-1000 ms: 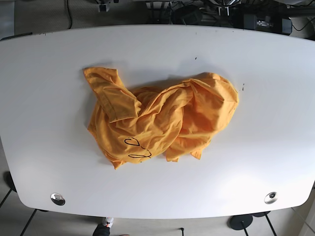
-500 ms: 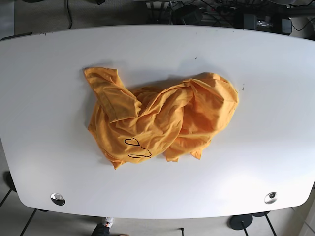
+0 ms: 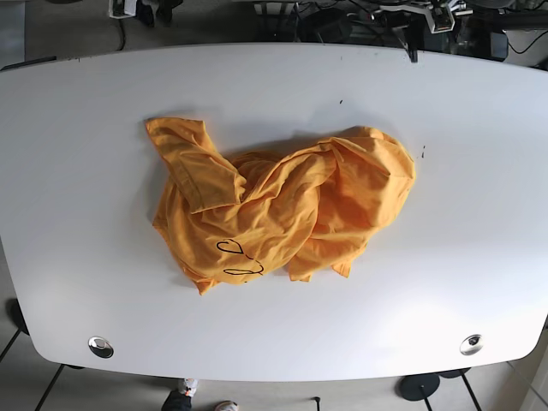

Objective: Fold the T-shirt properly
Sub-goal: 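Lower both grippers onto opposite edges of the crumpled orange shirt and grasp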

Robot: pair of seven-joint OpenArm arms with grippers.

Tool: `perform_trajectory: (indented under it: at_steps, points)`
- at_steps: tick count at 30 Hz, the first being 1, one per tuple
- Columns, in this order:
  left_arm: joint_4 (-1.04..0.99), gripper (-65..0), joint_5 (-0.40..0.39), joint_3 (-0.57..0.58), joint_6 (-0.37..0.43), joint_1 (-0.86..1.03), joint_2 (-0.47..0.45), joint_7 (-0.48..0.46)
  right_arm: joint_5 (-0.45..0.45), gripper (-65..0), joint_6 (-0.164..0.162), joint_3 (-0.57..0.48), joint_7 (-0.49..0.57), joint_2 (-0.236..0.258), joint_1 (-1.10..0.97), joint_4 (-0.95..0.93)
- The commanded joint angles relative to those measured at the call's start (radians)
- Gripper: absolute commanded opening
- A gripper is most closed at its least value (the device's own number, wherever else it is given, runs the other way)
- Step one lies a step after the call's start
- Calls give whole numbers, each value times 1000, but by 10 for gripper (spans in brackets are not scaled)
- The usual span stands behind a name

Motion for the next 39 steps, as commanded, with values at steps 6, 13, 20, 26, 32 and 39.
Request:
perform_trajectory:
  at_steps: [6,13,20,26,32,39]
  points:
    - [12,-242,-4,-5,5,-153,-4,-27,9,-465,-12,42,27,1,170,19]
    - [12,-239,-2,58,5,-357,-54,163,9,-401,-9,94,-134,-65,360,27]
    - [-1,-44,-2,75,5,-554,-110,372,8,-127,-1,139,-244,-113,494,45]
    - [-12,-39,-2,70,-112,-607,-133,403,3,-124,-1,139,-298,-111,592,37]
    - [-63,-39,-34,21,-169,-630,-133,403,2,-124,-1,134,-373,-93,679,37]
    - [-63,-40,-269,-123,-279,-676,-140,596,8,-124,0,131,-373,-45,713,-3]
